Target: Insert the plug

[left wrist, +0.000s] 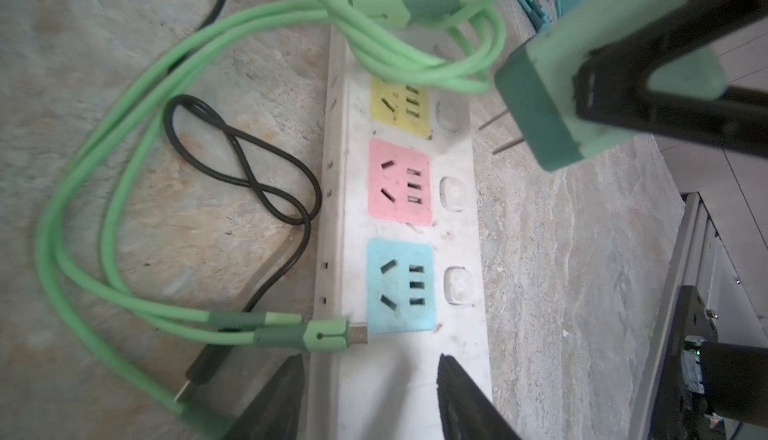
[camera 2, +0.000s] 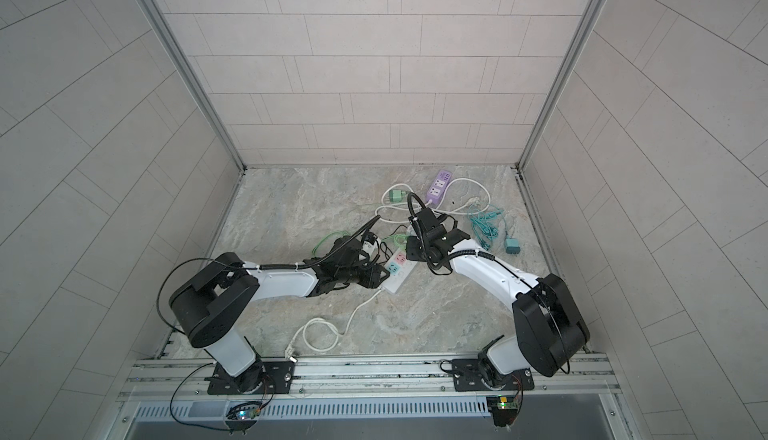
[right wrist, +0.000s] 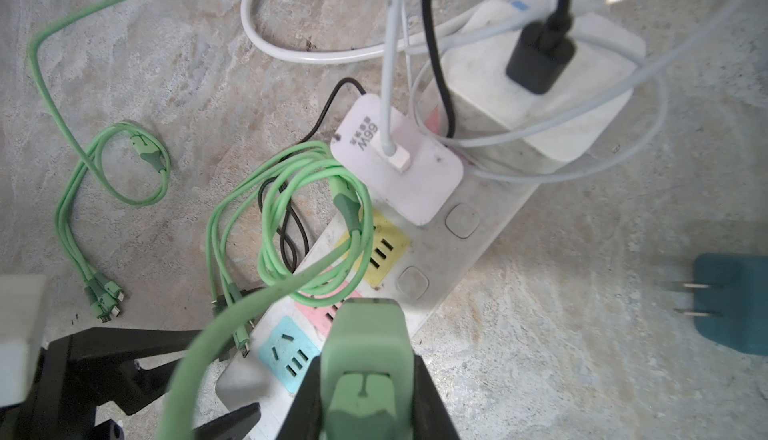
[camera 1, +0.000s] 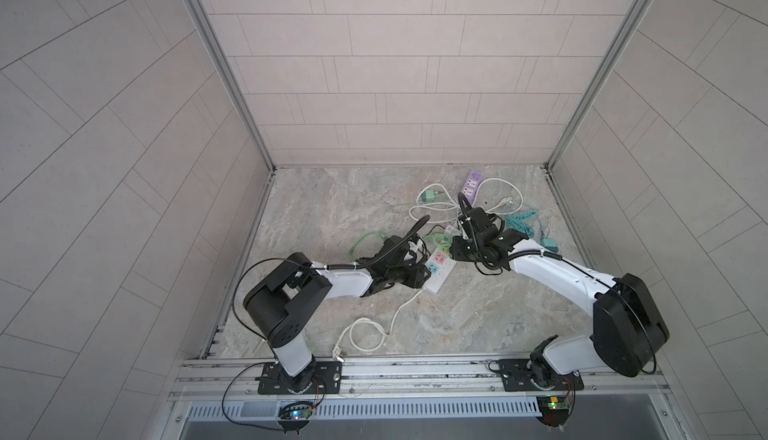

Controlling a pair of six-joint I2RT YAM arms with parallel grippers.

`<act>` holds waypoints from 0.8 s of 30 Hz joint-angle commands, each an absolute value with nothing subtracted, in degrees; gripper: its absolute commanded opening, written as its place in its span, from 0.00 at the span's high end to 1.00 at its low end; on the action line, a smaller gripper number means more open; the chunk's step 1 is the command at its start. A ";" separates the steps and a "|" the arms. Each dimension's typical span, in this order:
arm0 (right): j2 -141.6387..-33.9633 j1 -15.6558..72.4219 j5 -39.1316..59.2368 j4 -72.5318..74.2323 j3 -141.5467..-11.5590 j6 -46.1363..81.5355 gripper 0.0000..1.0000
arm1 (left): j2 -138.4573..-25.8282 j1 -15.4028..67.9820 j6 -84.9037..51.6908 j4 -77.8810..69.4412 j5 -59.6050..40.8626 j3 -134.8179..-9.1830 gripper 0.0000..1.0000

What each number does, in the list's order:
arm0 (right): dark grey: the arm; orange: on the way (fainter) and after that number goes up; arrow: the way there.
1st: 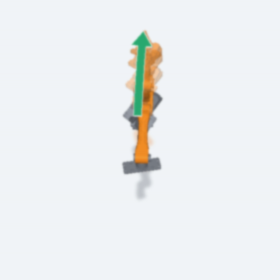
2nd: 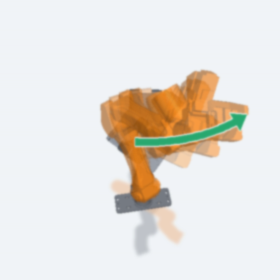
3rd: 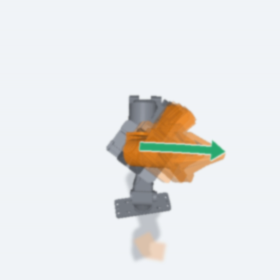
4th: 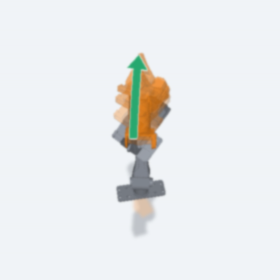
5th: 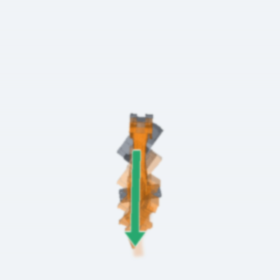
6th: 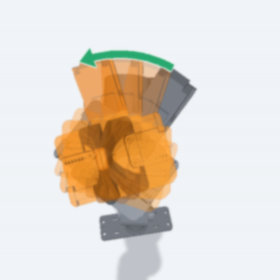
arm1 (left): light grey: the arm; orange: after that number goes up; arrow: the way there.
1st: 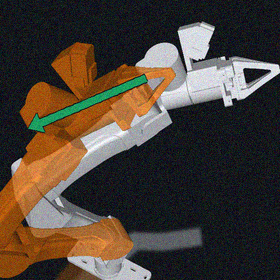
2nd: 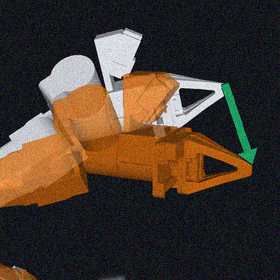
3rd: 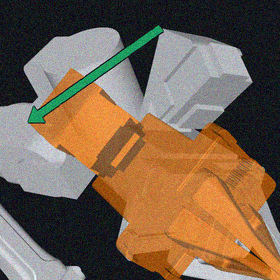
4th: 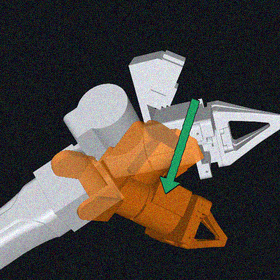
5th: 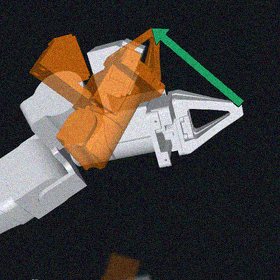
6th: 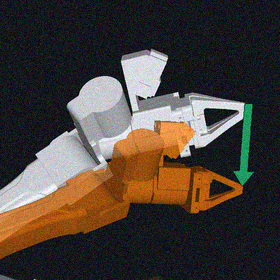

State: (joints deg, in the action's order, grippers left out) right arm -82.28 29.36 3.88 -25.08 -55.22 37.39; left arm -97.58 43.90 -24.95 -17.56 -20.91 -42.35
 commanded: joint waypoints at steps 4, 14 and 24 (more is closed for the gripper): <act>-83.41 29.41 2.05 -26.00 -56.91 37.79 0.99 | -98.88 46.25 -28.22 -19.44 -25.04 -41.20 0.45; -79.30 29.41 -3.04 -27.21 -53.23 39.68 0.99 | -102.25 53.43 -33.59 -28.15 -27.21 -39.89 0.47; -80.05 29.30 -4.36 -25.44 -51.77 41.12 1.00 | -97.82 54.19 -31.92 -26.03 -24.17 -38.27 0.46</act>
State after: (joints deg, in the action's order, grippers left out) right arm -79.81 29.30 -2.46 -26.28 -51.92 39.59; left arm -100.68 54.15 -32.97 -26.37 -25.32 -39.18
